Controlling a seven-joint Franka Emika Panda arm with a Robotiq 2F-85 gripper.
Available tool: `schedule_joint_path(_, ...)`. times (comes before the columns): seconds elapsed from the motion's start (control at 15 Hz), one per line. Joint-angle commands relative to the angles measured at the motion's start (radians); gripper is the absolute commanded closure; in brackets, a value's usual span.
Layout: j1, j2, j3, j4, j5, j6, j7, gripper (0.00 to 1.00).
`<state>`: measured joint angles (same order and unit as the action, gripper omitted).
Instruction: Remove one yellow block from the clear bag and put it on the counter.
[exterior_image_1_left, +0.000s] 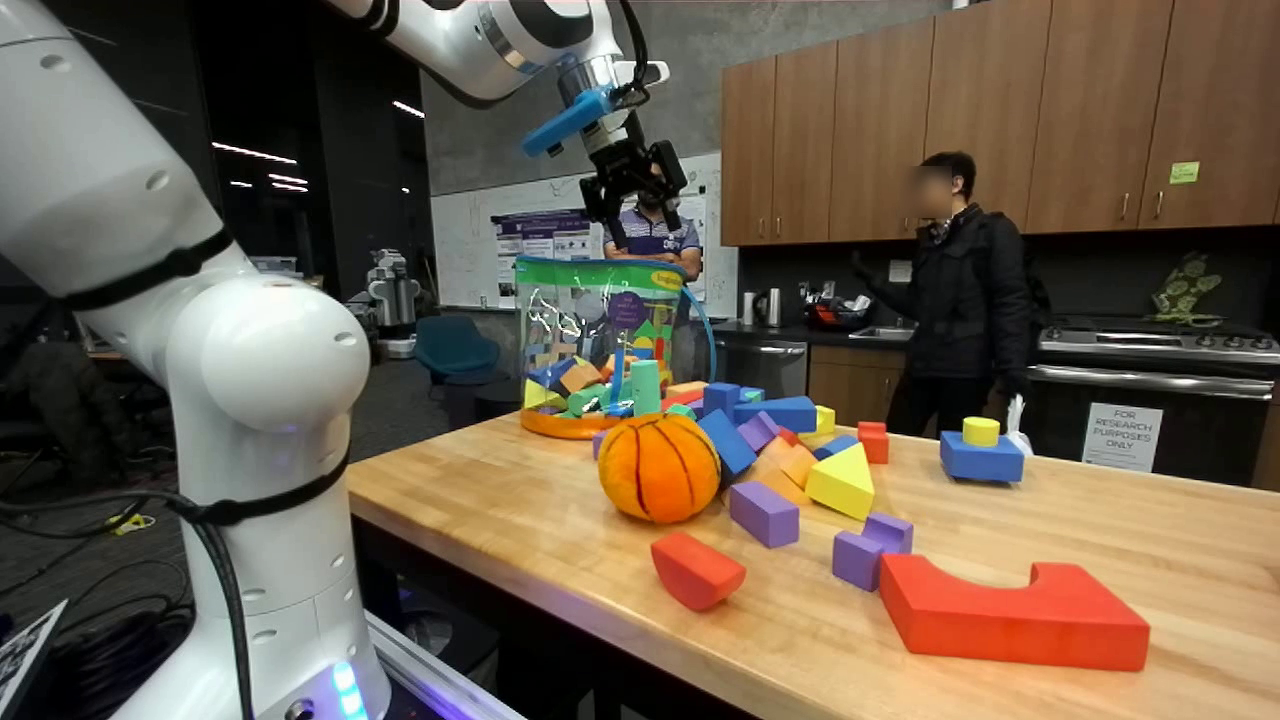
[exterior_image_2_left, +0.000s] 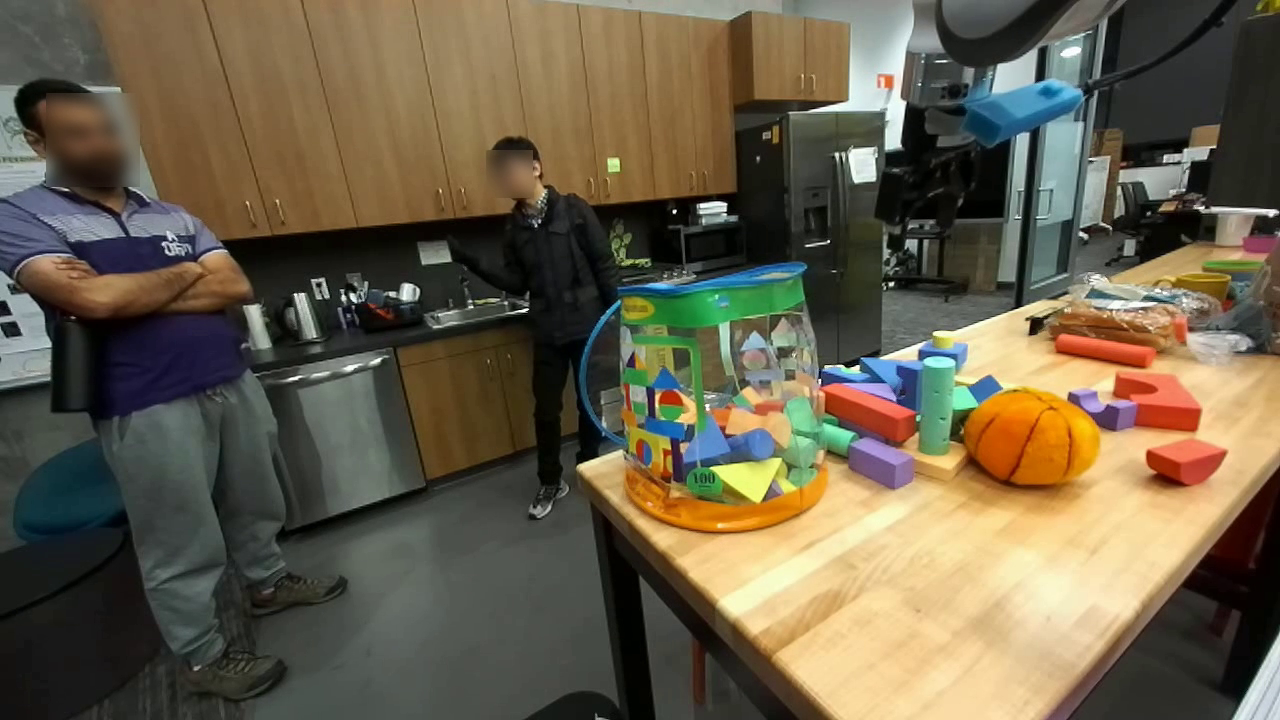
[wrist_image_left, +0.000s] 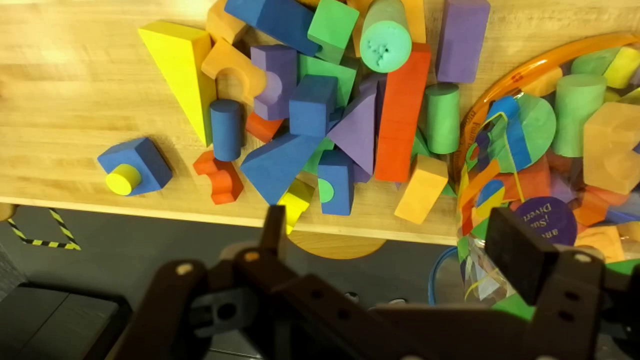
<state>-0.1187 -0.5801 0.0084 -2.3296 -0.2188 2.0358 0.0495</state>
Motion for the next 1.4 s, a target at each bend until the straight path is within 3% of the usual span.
schedule_joint_path(0.0,0.008,0.01,-0.002,0.02,-0.014,-0.004,0.009,0.0)
schedule_joint_path(0.53,0.011,0.08,0.061,0.228,-0.117,-0.002,0.01,0.0)
schedule_joint_path(1.0,0.029,0.258,0.163,0.466,-0.259,0.053,0.06,0.0)
schedule_joint_path(1.33,0.08,0.391,0.19,0.569,-0.299,0.033,0.087,0.0)
